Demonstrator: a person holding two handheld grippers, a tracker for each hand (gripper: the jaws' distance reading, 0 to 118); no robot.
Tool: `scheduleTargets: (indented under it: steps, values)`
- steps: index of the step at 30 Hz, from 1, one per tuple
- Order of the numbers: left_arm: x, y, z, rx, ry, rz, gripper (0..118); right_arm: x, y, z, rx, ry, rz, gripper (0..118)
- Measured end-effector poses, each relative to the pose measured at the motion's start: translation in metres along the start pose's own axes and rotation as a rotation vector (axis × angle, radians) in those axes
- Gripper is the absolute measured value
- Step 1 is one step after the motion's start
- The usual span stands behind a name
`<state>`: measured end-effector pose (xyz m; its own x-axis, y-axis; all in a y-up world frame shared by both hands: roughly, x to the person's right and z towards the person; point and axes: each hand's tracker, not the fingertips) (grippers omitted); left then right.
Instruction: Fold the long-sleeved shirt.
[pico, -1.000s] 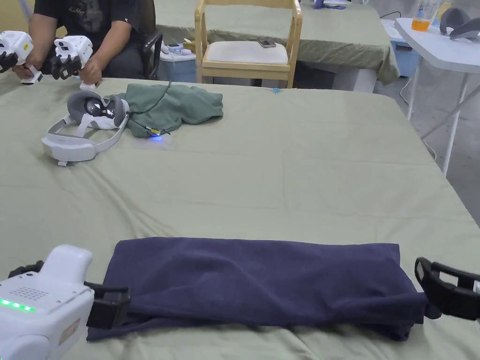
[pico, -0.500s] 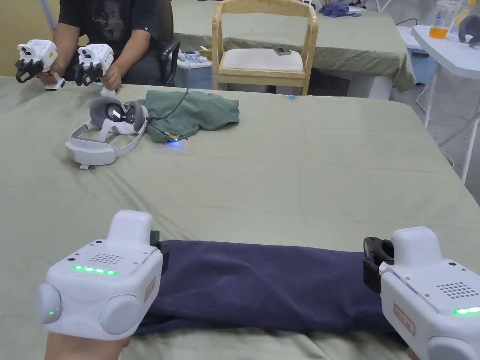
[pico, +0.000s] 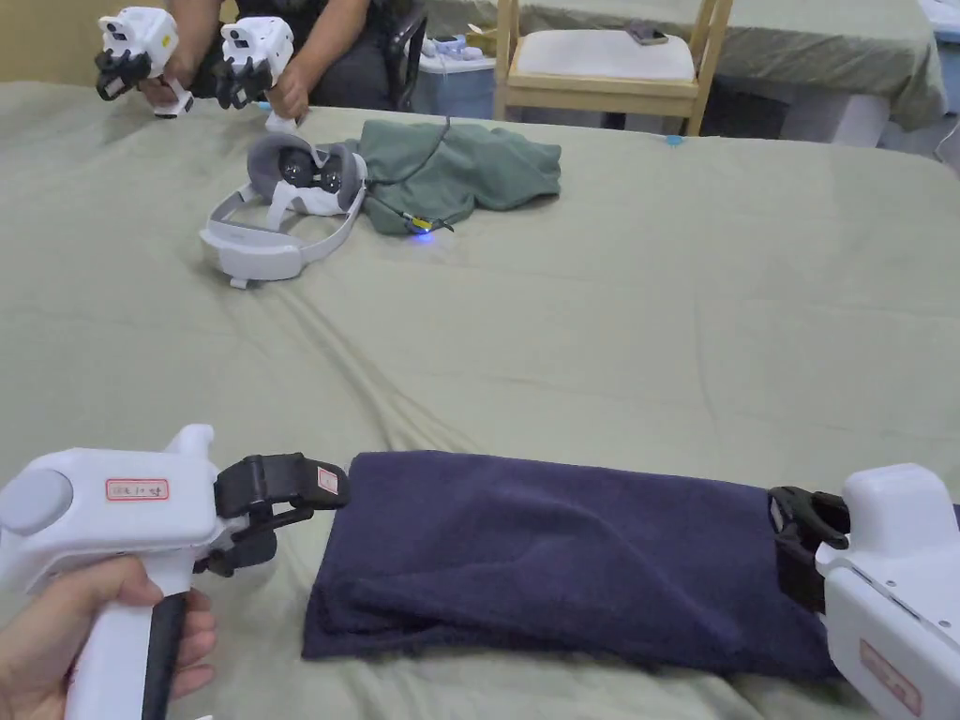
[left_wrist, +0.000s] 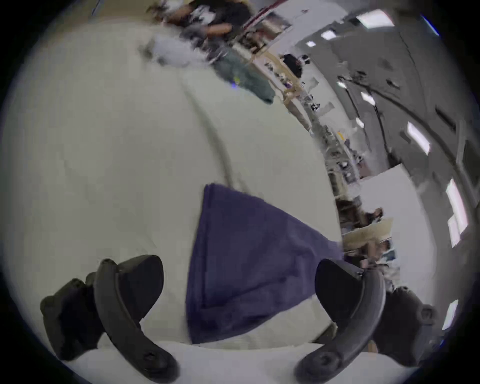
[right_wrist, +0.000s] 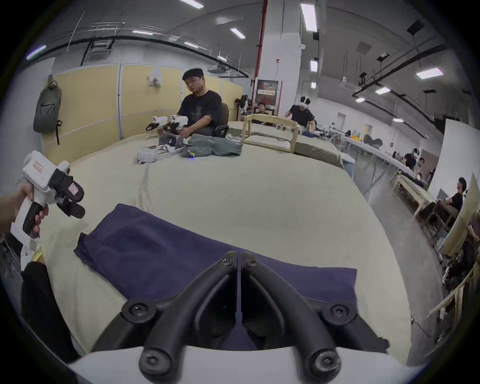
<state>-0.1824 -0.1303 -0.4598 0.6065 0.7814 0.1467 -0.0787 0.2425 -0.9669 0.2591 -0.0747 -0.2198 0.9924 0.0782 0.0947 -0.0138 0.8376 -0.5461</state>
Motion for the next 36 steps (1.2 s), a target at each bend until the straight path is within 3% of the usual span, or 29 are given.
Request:
scheduleTargets:
  steps: [2, 4, 7, 11, 14, 17, 18, 19, 20, 21, 28, 33, 36]
  values:
    - [-0.021, 0.006, -0.013, -0.09, -0.126, 0.089, 118, -0.008, 0.003, -0.006, -0.01, -0.003, 0.016, 15]
    - [-0.037, 0.003, -0.032, -0.172, -0.15, 0.126, 118, -0.013, 0.006, -0.011, -0.023, 0.0, 0.035, 15]
    - [-0.026, 0.004, -0.058, -0.176, -0.242, -0.021, 118, -0.019, 0.011, -0.016, -0.033, -0.002, 0.036, 15]
    - [-0.023, 0.013, -0.107, -0.247, -0.351, 0.051, 118, -0.025, 0.018, -0.024, -0.039, 0.007, 0.004, 15]
    - [-0.016, 0.03, -0.119, -0.262, -0.34, 0.103, 118, -0.033, 0.018, -0.02, -0.029, 0.005, 0.038, 15]
    - [-0.004, 0.024, -0.109, -0.28, -0.2, -0.019, 78, -0.034, 0.016, -0.018, -0.028, 0.022, 0.07, 15]
    - [-0.001, 0.025, -0.112, -0.258, -0.075, -0.062, 51, -0.033, 0.013, -0.017, -0.025, 0.023, 0.071, 15]
    - [0.001, 0.016, -0.122, -0.313, 0.03, -0.073, 14, -0.032, 0.012, -0.018, -0.027, 0.024, 0.072, 15]
    - [-0.003, 0.009, -0.122, -0.291, -0.003, 0.022, 14, -0.031, 0.012, -0.019, -0.031, 0.023, 0.067, 15]
    - [0.012, 0.001, -0.12, -0.31, -0.121, -0.009, 14, -0.029, 0.011, -0.019, -0.032, 0.021, 0.054, 15]
    - [0.012, 0.035, -0.059, -0.301, -0.013, -0.083, 14, -0.038, 0.01, -0.019, -0.027, 0.036, 0.041, 15]
    - [-0.001, 0.068, 0.009, -0.231, 0.245, -0.198, 14, -0.079, 0.004, -0.031, -0.047, 0.113, 0.027, 15]
    - [-0.012, 0.082, 0.05, -0.202, 0.32, -0.175, 14, -0.104, 0.003, -0.038, -0.056, 0.188, 0.015, 15]
